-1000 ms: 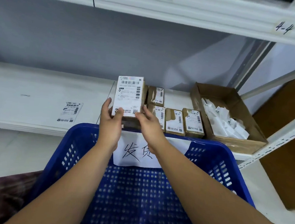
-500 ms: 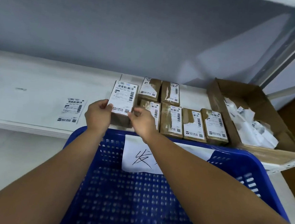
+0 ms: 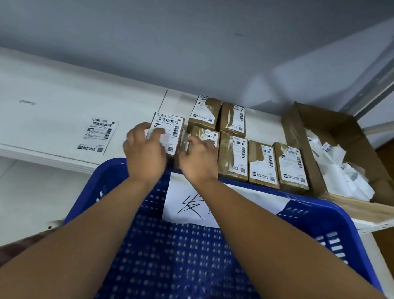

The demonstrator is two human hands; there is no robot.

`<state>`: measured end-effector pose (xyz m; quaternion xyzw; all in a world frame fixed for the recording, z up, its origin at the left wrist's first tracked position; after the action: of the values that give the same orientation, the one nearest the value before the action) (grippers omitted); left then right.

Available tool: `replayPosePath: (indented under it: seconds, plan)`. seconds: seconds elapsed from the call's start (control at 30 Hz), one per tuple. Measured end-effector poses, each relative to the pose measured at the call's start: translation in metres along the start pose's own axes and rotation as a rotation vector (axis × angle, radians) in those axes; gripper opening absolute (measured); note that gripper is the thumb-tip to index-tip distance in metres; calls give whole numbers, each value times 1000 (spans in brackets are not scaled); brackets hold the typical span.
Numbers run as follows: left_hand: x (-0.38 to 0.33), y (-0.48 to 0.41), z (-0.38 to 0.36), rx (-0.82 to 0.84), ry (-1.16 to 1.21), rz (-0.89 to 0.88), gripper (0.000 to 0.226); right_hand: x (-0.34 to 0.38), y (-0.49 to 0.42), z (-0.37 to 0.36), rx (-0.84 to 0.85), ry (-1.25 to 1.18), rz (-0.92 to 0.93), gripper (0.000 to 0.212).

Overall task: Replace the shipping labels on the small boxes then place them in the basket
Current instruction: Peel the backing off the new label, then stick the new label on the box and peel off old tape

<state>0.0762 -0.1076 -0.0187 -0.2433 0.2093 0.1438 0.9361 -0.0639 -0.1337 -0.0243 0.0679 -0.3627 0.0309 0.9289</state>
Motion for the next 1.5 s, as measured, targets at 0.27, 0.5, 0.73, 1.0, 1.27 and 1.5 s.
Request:
replayPosePath:
  seconds: [0.27, 0.5, 0.73, 1.0, 1.27, 1.5]
  plan:
    - [-46, 29, -52, 318, -364, -372, 24, -51, -3, 3, 113, 214, -195, 62]
    - [-38, 27, -47, 368, -335, -305, 44, -52, -10, -1, 122, 277, -220, 72]
    - [-31, 30, -49, 354, -354, -298, 47, -48, -14, -4, 124, 304, -185, 66]
    - [-27, 39, -51, 441, -331, -286, 52, -55, -20, -6, 107, 379, -235, 72]
    - [-31, 48, -34, 110, -87, -309, 30, -45, -29, -13, 127, 498, -208, 79]
    - [-25, 55, -21, 108, 123, -176, 20, -44, -33, -23, 77, 401, -392, 76]
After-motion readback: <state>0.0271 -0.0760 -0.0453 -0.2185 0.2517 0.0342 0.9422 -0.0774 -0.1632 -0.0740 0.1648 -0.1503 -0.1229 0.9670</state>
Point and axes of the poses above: each hand's wrist, its own y-axis away from the middle knuckle, its own z-axis out of the back of the hand, x = y × z, the point moved 9 cm from there along -y, towards the middle knuckle, and after that the axes turned 5 degrees about -y, right-handed, at the moved point
